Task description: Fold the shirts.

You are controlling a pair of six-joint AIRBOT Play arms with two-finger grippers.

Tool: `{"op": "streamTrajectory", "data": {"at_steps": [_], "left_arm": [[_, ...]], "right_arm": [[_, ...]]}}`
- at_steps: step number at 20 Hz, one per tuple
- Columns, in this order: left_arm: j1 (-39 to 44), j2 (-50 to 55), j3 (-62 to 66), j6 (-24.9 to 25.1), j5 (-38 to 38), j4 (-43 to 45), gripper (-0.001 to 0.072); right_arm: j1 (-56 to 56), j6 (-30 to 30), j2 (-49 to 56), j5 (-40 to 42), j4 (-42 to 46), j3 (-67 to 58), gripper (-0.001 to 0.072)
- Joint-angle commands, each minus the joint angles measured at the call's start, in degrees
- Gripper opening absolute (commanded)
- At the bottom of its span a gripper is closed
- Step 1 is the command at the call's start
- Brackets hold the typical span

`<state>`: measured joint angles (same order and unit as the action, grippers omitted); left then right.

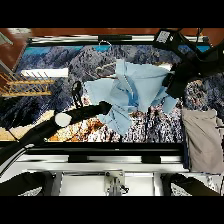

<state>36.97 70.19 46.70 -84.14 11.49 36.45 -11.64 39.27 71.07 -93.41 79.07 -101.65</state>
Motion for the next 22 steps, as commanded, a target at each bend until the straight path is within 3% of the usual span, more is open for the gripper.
{"op": "streamTrajectory", "data": {"at_steps": [1, 12, 13, 14, 15, 17, 22], "left_arm": [[2.75, 2.69, -0.39, -4.26, -10.86, -2.71, 0.0665], [3.96, 15.08, 16.02, -5.86, -9.38, -2.69, 0.0639], [4.17, 16.81, 17.25, -7.26, -9.16, -2.69, 0.0484], [4.24, 17.86, 17.88, -9.05, -9.68, -2.69, 0.0187], [3.96, 18.14, 18.05, -10.36, -10.93, -2.69, 0.0045], [1.68, 17.00, 17.99, -9.62, -11.30, -2.60, 0.0045], [-12.09, 10.64, 17.99, 1.49, -3.34, -2.60, 0.0044]], "right_arm": [[-0.85, 2.95, -0.44, 0.39, 0.85, -0.02, 0.0061], [-0.85, 3.56, -0.46, 0.22, 0.81, -0.02, 0.0061], [-0.85, 3.56, -0.46, 0.28, 0.85, -0.02, 0.0060], [-0.83, 3.58, -0.46, 0.28, 0.90, -0.02, 0.0061], [-0.83, 3.61, -0.48, 0.20, 1.14, -0.02, 0.0061], [-0.79, 3.63, -0.48, 0.20, 1.84, -0.02, 0.0061], [-0.79, 3.63, -3.41, 7.06, 2.51, -0.02, 0.0061]]}}
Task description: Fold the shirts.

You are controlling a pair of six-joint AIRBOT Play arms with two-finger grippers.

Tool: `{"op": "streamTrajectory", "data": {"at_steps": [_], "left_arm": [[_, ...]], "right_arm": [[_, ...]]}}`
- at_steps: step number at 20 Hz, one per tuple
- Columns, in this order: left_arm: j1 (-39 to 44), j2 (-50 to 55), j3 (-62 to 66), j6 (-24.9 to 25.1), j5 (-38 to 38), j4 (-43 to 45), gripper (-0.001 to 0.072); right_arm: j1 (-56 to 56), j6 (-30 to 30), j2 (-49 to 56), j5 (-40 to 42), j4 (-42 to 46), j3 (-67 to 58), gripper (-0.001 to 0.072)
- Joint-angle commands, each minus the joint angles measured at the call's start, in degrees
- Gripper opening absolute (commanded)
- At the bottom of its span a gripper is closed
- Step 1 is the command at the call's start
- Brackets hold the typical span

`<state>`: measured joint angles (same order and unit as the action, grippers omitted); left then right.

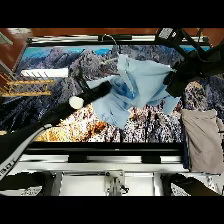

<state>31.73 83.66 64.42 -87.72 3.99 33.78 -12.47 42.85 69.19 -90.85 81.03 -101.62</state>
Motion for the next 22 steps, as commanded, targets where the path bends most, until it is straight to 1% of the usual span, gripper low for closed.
{"op": "streamTrajectory", "data": {"at_steps": [1, 5, 8, 11, 14, 16, 22], "left_arm": [[-9.60, -3.98, 0.31, 5.01, 5.38, 0.07, 0.0044], [-15.69, -5.42, 2.27, 5.66, 12.85, 0.07, 0.0044], [-18.08, -5.42, 3.96, 5.90, 13.25, 0.07, 0.0044], [-19.06, -5.42, 5.84, 6.34, 13.25, 0.07, 0.0044], [-21.24, -5.42, 8.00, 7.58, 13.29, 0.07, 0.0044], [-22.93, -5.42, 9.70, 7.58, 14.88, 0.04, 0.0045], [-25.73, -5.42, 11.47, 8.46, 16.28, 0.04, 0.0045]], "right_arm": [[0.04, 0.04, -2.25, 6.60, 0.26, -0.04, 0.0061], [0.04, 0.04, -2.45, 9.60, -6.67, -0.04, 0.0060], [0.04, -0.02, -2.45, 9.97, -8.98, -0.04, 0.0060], [0.02, -1.03, -2.45, 9.88, -13.51, -0.04, 0.0060], [0.04, -1.57, -2.45, 8.70, -13.99, -0.04, 0.0059], [0.02, -2.05, -2.45, 7.26, -14.62, -0.04, 0.0059], [0.02, -3.26, -2.45, 7.15, -18.29, -0.04, 0.0059]]}}
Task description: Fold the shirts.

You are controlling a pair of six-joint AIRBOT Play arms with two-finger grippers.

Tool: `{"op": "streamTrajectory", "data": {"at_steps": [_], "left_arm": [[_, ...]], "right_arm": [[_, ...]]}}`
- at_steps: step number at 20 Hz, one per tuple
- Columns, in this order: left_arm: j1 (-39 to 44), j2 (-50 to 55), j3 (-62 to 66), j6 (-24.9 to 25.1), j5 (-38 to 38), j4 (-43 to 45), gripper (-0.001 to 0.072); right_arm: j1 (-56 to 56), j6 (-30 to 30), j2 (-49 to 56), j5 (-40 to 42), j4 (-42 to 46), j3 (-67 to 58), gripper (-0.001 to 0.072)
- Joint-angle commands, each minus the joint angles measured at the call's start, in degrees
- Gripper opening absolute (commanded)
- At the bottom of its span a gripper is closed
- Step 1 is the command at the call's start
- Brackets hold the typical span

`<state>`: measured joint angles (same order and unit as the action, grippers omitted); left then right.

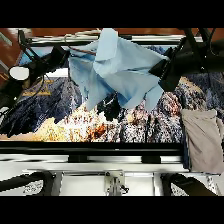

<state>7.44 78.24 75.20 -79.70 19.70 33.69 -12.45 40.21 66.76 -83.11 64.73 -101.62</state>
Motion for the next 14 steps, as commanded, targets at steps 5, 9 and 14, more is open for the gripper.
{"op": "streamTrajectory", "data": {"at_steps": [5, 9, 14], "left_arm": [[-1.81, -0.09, 0.92, 0.61, 1.09, 0.13, 0.0045], [-1.81, -0.70, 2.49, 4.26, 1.99, 0.13, 0.0045], [-1.84, -2.16, 3.43, 6.10, 3.52, 0.15, 0.0045]], "right_arm": [[0.02, -0.57, -0.02, -0.63, -0.28, -0.04, 0.0059], [0.02, -0.42, -0.02, -0.63, 1.95, -0.04, 0.0060], [0.02, 0.13, -0.02, -0.66, 6.60, -0.04, 0.0060]]}}
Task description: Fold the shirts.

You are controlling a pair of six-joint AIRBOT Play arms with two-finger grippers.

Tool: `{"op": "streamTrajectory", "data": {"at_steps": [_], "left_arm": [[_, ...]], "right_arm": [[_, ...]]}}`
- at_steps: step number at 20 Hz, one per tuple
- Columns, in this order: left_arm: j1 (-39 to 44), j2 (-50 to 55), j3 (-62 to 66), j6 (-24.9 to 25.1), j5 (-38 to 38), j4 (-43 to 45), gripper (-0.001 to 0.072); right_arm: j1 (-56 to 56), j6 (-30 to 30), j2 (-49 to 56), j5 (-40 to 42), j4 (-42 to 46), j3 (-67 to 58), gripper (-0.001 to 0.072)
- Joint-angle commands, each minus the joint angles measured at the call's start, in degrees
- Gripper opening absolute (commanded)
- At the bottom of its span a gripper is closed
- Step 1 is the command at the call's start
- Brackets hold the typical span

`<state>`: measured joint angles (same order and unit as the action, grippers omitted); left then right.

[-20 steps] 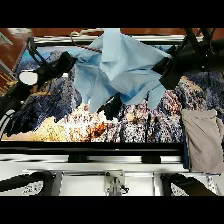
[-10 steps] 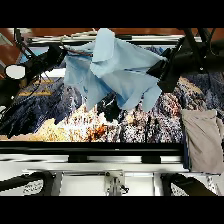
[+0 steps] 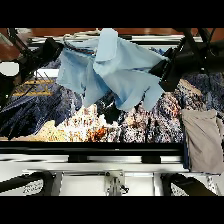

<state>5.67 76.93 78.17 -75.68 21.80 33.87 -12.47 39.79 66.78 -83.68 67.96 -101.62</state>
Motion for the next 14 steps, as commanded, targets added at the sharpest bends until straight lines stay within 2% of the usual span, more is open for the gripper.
{"op": "streamTrajectory", "data": {"at_steps": [1, 4, 6, 9, 11, 14], "left_arm": [[-0.07, -1.42, 0.46, 4.13, 2.38, -0.04, 0.0045], [0.02, -3.78, 0.52, 7.78, 2.40, -0.04, 0.0045], [0.09, -5.14, 1.51, 8.15, 2.54, -0.04, 0.0045], [2.01, -6.40, 4.61, 8.63, 5.40, -0.07, 0.0045], [4.96, -7.52, 8.00, 11.52, 10.49, -0.11, 0.0044], [11.10, -9.01, 14.99, 16.35, 20.94, -0.07, 0.0045]], "right_arm": [[0.04, 0.68, -0.04, -0.17, 4.83, -0.02, 0.0060], [0.02, 0.68, 0.76, -3.78, 6.19, -0.04, 0.0060], [-0.52, 1.36, 2.05, -6.60, 6.34, -0.04, 0.0060], [-2.14, 4.66, 3.91, -1.95, 6.25, -0.04, 0.0060], [-2.82, 10.60, 5.38, 3.78, 6.03, -0.04, 0.0060], [-3.06, 25.31, 6.73, 14.34, 6.62, -0.04, 0.0061]]}}
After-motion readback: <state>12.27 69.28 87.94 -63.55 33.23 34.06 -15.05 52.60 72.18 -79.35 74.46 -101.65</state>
